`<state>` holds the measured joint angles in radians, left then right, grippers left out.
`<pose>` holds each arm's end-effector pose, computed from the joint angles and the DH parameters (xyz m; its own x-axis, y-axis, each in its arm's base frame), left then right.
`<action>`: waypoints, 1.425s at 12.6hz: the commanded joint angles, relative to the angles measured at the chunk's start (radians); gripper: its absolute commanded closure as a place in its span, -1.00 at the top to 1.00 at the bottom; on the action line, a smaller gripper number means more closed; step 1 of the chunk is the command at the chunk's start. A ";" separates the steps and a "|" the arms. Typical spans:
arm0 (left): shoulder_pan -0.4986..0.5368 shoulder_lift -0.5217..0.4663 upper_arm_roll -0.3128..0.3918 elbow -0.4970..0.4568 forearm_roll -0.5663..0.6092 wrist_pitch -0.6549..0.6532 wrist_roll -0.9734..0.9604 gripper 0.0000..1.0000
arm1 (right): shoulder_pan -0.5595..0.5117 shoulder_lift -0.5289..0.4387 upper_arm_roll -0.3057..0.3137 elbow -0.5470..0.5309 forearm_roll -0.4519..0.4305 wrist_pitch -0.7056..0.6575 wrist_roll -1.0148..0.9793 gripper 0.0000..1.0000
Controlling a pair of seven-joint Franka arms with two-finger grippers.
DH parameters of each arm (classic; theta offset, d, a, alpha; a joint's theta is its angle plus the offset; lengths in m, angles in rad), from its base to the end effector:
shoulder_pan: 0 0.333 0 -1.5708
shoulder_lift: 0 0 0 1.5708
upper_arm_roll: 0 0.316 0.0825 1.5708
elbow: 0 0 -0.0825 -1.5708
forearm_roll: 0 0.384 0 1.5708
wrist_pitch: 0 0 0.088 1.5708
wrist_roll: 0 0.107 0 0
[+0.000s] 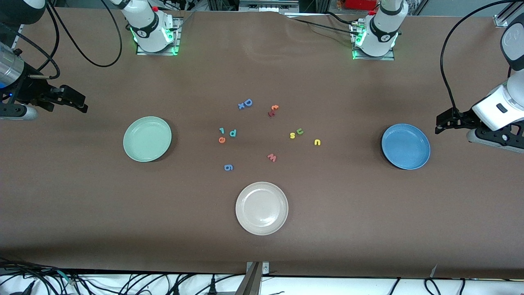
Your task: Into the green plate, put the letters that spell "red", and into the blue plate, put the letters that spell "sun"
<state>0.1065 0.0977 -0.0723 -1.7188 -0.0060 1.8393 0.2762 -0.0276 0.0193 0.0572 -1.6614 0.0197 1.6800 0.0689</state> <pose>0.5954 0.0214 0.5212 0.9710 -0.2376 0.0257 -0.2378 -0.9713 0.0061 0.5669 0.0184 0.5802 0.9991 -0.0414 -0.0021 -0.0415 -0.9989 -0.0206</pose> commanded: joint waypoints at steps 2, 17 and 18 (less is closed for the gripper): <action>0.001 0.013 -0.001 0.038 -0.019 -0.026 0.006 1.00 | -0.006 -0.018 0.010 -0.008 -0.011 -0.010 0.014 1.00; -0.005 0.011 -0.008 0.113 -0.017 -0.043 -0.006 1.00 | -0.002 -0.010 0.026 -0.009 -0.012 -0.039 0.014 1.00; 0.002 0.013 -0.008 0.110 -0.022 -0.046 -0.006 1.00 | -0.002 -0.010 0.026 -0.014 -0.014 -0.037 0.014 1.00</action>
<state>0.0997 0.0981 -0.0821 -1.6402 -0.0060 1.8236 0.2746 -0.0257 0.0195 0.0753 -1.6634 0.0197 1.6490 0.0703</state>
